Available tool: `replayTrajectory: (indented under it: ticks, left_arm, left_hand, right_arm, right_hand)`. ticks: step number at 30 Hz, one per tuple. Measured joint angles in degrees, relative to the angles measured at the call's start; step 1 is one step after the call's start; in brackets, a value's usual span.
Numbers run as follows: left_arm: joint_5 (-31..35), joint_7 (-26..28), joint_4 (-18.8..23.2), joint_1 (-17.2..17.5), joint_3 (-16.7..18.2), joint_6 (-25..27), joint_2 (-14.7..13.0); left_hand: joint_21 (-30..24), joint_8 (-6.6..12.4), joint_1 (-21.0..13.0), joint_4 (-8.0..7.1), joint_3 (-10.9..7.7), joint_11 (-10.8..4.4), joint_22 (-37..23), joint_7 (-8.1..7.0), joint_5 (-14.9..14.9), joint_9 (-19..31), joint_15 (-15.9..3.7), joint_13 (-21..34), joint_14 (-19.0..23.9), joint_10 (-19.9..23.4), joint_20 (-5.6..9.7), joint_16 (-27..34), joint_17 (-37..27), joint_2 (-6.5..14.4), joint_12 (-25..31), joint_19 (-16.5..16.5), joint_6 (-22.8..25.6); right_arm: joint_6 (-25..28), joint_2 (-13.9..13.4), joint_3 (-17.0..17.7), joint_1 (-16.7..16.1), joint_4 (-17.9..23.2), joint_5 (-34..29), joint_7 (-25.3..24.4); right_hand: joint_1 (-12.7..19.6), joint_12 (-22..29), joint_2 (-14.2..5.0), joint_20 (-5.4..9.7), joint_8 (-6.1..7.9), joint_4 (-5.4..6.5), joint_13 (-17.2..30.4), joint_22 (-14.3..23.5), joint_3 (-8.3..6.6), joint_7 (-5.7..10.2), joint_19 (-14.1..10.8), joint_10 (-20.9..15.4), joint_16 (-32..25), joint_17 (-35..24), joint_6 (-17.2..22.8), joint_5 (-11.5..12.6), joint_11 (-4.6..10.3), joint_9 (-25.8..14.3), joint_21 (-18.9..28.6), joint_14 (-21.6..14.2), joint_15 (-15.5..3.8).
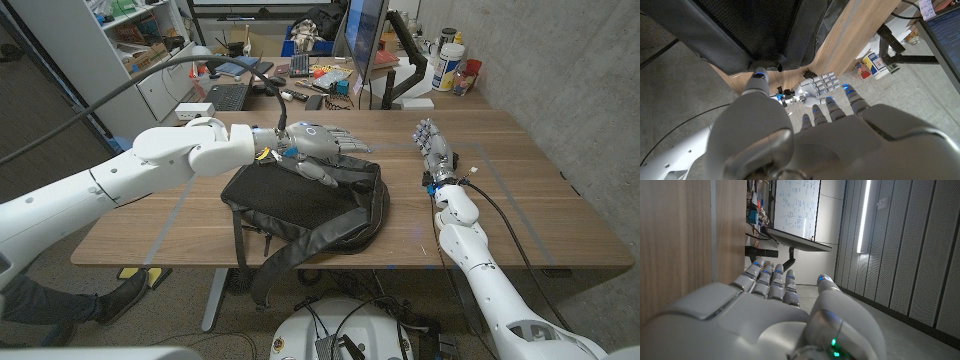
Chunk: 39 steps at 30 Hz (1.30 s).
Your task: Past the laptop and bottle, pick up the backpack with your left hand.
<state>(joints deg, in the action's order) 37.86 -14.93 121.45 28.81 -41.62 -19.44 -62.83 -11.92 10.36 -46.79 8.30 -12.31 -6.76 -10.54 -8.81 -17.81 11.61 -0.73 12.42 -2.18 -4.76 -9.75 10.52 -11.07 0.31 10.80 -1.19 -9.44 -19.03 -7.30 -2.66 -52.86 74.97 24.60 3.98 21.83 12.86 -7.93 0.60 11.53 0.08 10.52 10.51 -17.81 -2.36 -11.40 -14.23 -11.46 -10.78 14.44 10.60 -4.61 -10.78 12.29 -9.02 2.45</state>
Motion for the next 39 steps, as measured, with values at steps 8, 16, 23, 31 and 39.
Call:
replayTrajectory:
  ticks: [8, 16, 23, 31, 39]
  left_arm:
    - [2.5, -0.4, -0.6, -2.8, -2.8, -0.7, 0.9]
    - [4.8, 1.0, -1.9, -5.3, -5.1, -1.7, 1.9]
    - [7.0, 1.9, -3.4, -7.7, -7.1, -3.8, 2.8]
    - [7.8, 1.9, -5.3, -10.8, -9.1, -7.3, 3.8]
    - [8.0, 1.7, -7.1, -13.2, -10.9, -8.8, 5.0]
  left_hand:
    - [0.3, 0.58, -0.2, 0.00, 0.00, 0.00, 0.0, 0.00, -0.2, 0.1, 0.03, 0.0, -0.3, 0.0, -0.07, 0.0, 0.0, -0.2, 0.0, 1.2, 0.0]
    - [0.5, 1.12, -0.2, 0.00, 0.00, 0.00, 0.0, -0.03, -0.4, 0.3, -0.31, 0.0, -0.7, 0.0, -0.09, 0.0, 0.0, -0.2, 0.4, 1.3, 0.0]
    - [0.5, 1.12, -0.4, -0.24, 0.24, 0.00, 0.0, -0.21, -0.4, 0.3, -0.31, 0.0, -0.7, 0.0, 0.24, 0.0, 0.0, -0.4, 0.5, 1.0, 0.2]
    - [0.2, 1.56, -0.4, -0.24, 0.24, 0.00, 0.0, 0.01, -0.7, 0.3, -0.33, 0.0, -0.7, 0.0, 0.31, 0.3, 0.0, -0.4, 0.5, 0.5, 0.4]
    - [0.2, 1.56, -0.4, -0.47, 0.47, -0.21, 0.0, -0.31, -0.7, 0.3, -0.52, 0.0, -0.5, 0.2, 0.66, 0.3, 0.0, -0.4, 0.9, 0.0, 0.8]
  right_arm:
    - [-0.7, 0.5, 0.2, 0.3, -0.1, 0.3, -0.2]
    - [-1.3, 1.0, 0.3, 0.6, -0.5, 0.6, -0.3]
    - [-1.9, 1.5, 0.4, 1.0, -0.9, 0.7, -0.6]
    - [-2.0, 2.1, 0.6, 1.4, -0.9, 0.7, -1.8]
    - [-2.3, 2.4, 0.6, 1.7, -0.8, 0.5, -2.6]
  right_hand:
    - [0.0, 0.0, 0.00, 0.00, 0.00, 0.24, 0.0, 0.0, -0.24, 0.00, 0.0, 0.0, 0.0, 0.0, 0.0, 0.0, 0.00, 0.0, 0.0, 0.0, 0.00]
    - [0.0, 0.0, 0.00, 0.00, 0.00, 0.24, 0.0, 0.0, -0.24, 0.31, 0.0, -0.2, 0.0, 0.0, 0.3, 0.0, 0.21, 0.0, 0.0, -0.2, -0.21]
    - [0.0, 0.0, 0.00, 0.00, 0.00, 0.23, 0.0, 0.0, -0.23, 0.30, 0.0, -0.2, 0.0, 0.0, 0.3, 0.0, 0.21, 0.0, -0.2, -0.2, -0.21]
    - [0.0, 0.0, 0.00, -0.21, 0.00, 0.00, 0.0, 0.0, -0.47, -0.01, -0.2, -0.2, 0.2, 0.0, 0.6, 0.0, 0.21, 0.0, -0.2, -0.5, 0.11]
    - [0.0, 0.0, 0.00, -0.21, 0.00, 0.00, 0.0, 0.0, -0.47, -0.01, -0.2, -0.5, 0.2, 0.0, 0.6, 0.0, -0.11, 0.0, -0.2, -0.5, 0.11]
